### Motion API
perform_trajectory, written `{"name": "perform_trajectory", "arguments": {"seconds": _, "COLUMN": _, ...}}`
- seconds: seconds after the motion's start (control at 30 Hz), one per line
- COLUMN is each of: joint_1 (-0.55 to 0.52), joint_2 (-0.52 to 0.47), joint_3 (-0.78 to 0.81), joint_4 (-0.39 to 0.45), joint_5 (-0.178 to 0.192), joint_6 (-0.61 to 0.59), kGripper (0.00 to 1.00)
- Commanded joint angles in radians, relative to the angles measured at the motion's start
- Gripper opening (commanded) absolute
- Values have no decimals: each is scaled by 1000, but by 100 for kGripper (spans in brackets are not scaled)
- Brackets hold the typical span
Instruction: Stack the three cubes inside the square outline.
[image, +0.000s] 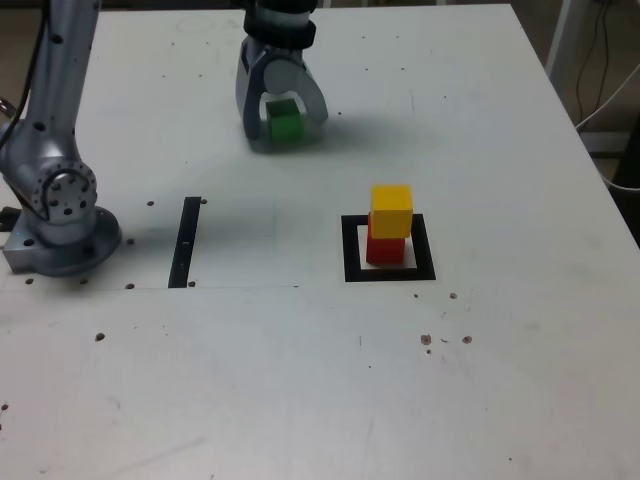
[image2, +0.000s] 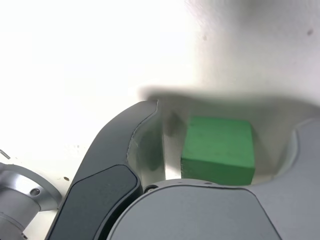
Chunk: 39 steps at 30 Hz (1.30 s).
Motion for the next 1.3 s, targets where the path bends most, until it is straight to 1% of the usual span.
{"name": "perform_trajectory", "arguments": {"seconds": 0.0, "joint_1": 2, "joint_2": 1, "joint_3": -4, "joint_4": -7, "joint_5": 12, "joint_6": -7, "kGripper": 47}}
{"name": "perform_trajectory", "arguments": {"seconds": 0.07, "joint_1": 2, "joint_2": 0, "joint_3": -5, "joint_4": -13, "joint_5": 17, "joint_6": -9, "kGripper": 37}}
{"name": "perform_trajectory", "arguments": {"seconds": 0.1, "joint_1": 2, "joint_2": 0, "joint_3": -5, "joint_4": -15, "joint_5": 19, "joint_6": -8, "kGripper": 34}}
{"name": "perform_trajectory", "arguments": {"seconds": 0.17, "joint_1": 2, "joint_2": -1, "joint_3": -5, "joint_4": -17, "joint_5": 20, "joint_6": -8, "kGripper": 32}}
{"name": "perform_trajectory", "arguments": {"seconds": 0.8, "joint_1": 2, "joint_2": -10, "joint_3": -9, "joint_4": -3, "joint_5": 14, "joint_6": -5, "kGripper": 31}}
{"name": "perform_trajectory", "arguments": {"seconds": 0.97, "joint_1": 2, "joint_2": -27, "joint_3": -11, "joint_4": 6, "joint_5": 14, "joint_6": -4, "kGripper": 31}}
{"name": "perform_trajectory", "arguments": {"seconds": 1.13, "joint_1": -6, "joint_2": -67, "joint_3": -20, "joint_4": 44, "joint_5": 13, "joint_6": -4, "kGripper": 31}}
{"name": "perform_trajectory", "arguments": {"seconds": 1.27, "joint_1": -37, "joint_2": -101, "joint_3": -44, "joint_4": 96, "joint_5": 0, "joint_6": -12, "kGripper": 31}}
